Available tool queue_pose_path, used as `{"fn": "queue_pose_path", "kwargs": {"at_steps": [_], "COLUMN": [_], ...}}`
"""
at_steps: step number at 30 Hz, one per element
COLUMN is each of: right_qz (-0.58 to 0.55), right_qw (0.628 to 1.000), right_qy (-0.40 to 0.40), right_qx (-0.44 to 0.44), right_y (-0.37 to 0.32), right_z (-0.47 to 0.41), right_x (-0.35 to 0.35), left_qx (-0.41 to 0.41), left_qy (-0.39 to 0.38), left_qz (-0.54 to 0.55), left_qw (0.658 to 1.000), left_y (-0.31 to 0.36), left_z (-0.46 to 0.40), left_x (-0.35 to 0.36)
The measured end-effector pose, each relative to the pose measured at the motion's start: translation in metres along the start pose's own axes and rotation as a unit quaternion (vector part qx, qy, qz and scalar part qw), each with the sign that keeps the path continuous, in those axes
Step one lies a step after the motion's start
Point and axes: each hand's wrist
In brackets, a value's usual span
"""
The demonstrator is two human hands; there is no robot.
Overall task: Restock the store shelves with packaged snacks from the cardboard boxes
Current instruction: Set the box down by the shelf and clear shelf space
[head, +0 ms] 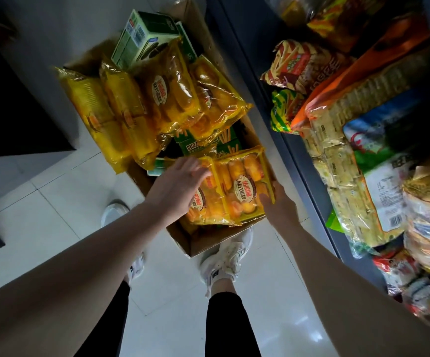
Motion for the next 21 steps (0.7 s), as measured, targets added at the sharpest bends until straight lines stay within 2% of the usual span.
{"fn": "queue_pose_path", "kwargs": {"at_steps": [1, 3, 5, 7, 9, 12, 16, 21], "right_qz": [0.003, 0.007, 0.002, 0.016, 0.025, -0.043, -0.056, -0.112], "right_qw": [1.000, 0.999, 0.998, 0.997, 0.996, 0.996, 0.998, 0.985], "right_qy": [-0.012, -0.031, -0.052, -0.069, -0.085, -0.080, 0.024, 0.119], "right_qx": [0.004, 0.012, 0.027, 0.037, 0.028, -0.004, -0.022, -0.059], "right_y": [-0.001, -0.004, -0.007, -0.007, -0.006, -0.010, -0.022, -0.032], "right_z": [-0.004, -0.014, -0.026, -0.033, -0.031, -0.014, 0.024, 0.086], "right_x": [0.001, 0.000, 0.000, 0.002, 0.002, 0.005, -0.004, -0.044], "left_qx": [0.052, 0.126, 0.165, 0.168, 0.149, 0.105, 0.013, -0.085], "left_qy": [-0.027, -0.141, -0.229, -0.263, -0.272, -0.279, -0.233, -0.153], "left_qz": [-0.028, -0.121, -0.226, -0.276, -0.282, -0.276, -0.199, -0.125], "left_qw": [0.998, 0.974, 0.933, 0.909, 0.908, 0.914, 0.952, 0.976], "left_y": [0.004, 0.007, 0.008, 0.011, 0.012, 0.009, 0.008, 0.027], "left_z": [-0.010, -0.028, -0.040, -0.046, -0.046, -0.033, -0.007, 0.015], "left_x": [0.002, 0.008, 0.016, 0.021, 0.018, 0.009, -0.018, -0.084]}}
Point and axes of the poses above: each hand's wrist, its own z-axis away from the middle knuckle, its own x-axis out of the palm, y = z × x, and after that the axes turned 2 degrees about x, right-handed
